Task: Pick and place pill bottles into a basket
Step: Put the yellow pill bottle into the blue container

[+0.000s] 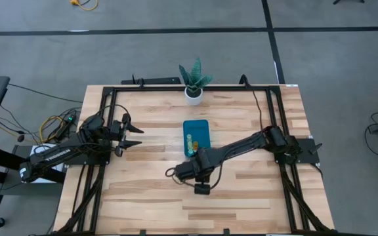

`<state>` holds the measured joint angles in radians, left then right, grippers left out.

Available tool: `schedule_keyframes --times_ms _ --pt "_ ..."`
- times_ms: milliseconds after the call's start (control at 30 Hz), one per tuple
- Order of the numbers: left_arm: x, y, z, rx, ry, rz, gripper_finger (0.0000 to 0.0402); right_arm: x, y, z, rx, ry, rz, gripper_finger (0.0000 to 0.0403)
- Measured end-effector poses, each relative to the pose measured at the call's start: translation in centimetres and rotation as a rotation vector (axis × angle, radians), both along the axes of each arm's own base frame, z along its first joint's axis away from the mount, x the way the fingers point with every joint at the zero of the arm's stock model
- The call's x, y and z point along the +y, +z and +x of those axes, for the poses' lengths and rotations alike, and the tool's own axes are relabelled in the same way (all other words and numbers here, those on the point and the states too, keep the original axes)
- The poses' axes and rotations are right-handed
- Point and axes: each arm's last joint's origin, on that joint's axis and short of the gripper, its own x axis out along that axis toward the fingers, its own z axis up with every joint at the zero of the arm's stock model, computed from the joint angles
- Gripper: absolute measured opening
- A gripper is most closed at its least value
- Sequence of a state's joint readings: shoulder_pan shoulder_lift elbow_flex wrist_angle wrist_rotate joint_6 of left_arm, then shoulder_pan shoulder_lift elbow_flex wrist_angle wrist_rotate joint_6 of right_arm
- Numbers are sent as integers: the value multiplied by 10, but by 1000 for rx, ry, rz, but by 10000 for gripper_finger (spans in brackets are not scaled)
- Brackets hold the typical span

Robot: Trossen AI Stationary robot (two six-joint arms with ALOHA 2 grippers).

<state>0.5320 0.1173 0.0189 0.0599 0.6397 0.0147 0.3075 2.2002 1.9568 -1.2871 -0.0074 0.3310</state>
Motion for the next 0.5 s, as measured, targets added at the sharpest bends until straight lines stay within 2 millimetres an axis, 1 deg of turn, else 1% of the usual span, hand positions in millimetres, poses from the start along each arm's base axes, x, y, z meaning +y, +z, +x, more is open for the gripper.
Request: schedule_keyframes --times_ms 167,333,400,500 --pt "0 0 0 0 0 -1 213 -24 31 -12 -13 -13 -61 100" --pt "0 0 0 0 0 0 213 -58 55 -21 -23 -32 -118 102" --pt "0 0 0 0 0 0 213 -73 61 -22 -25 -30 -133 102" --pt "0 0 0 0 0 0 213 -94 60 -19 -20 -5 -151 102"
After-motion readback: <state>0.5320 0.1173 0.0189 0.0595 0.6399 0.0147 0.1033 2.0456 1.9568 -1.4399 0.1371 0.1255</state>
